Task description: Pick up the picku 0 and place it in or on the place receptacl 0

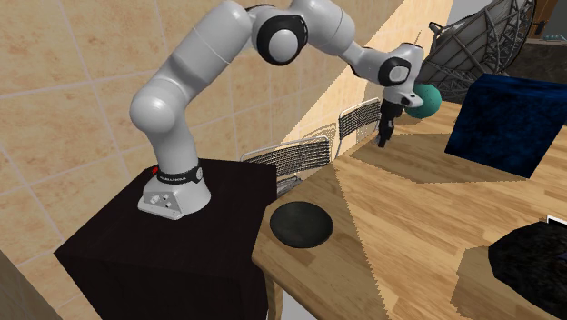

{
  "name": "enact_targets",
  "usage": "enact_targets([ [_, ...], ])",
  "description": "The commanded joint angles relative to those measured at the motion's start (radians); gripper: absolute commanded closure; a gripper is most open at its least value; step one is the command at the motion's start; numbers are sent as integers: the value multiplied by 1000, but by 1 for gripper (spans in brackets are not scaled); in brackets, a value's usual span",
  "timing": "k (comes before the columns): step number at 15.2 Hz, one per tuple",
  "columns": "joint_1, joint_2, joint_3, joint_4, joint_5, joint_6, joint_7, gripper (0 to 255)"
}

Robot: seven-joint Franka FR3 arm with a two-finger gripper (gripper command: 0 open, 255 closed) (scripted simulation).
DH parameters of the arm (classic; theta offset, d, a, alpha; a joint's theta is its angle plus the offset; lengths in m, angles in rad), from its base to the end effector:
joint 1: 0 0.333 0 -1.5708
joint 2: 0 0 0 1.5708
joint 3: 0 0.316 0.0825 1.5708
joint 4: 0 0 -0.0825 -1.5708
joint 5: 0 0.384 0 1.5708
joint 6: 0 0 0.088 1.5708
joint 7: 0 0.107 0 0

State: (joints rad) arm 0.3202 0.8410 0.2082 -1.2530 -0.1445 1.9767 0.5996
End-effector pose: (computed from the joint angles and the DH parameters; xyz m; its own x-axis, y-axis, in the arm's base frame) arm 0.6621 0.3316 0.2534 0.9928 -0.0686 -0.0984 -0.0657 -0.9973 0.0328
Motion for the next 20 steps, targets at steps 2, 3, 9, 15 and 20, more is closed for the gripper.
enact_targets([
  [2,-1,-20,3,4,3,-25,0,255],
  [3,-18,-66,4,-77,6,10,-7,255],
  [9,-111,-289,10,-459,27,170,-61,255],
  [15,-194,-469,6,-749,54,283,-141,255],
  [20,-258,-602,-9,-951,80,356,-227,255],
])
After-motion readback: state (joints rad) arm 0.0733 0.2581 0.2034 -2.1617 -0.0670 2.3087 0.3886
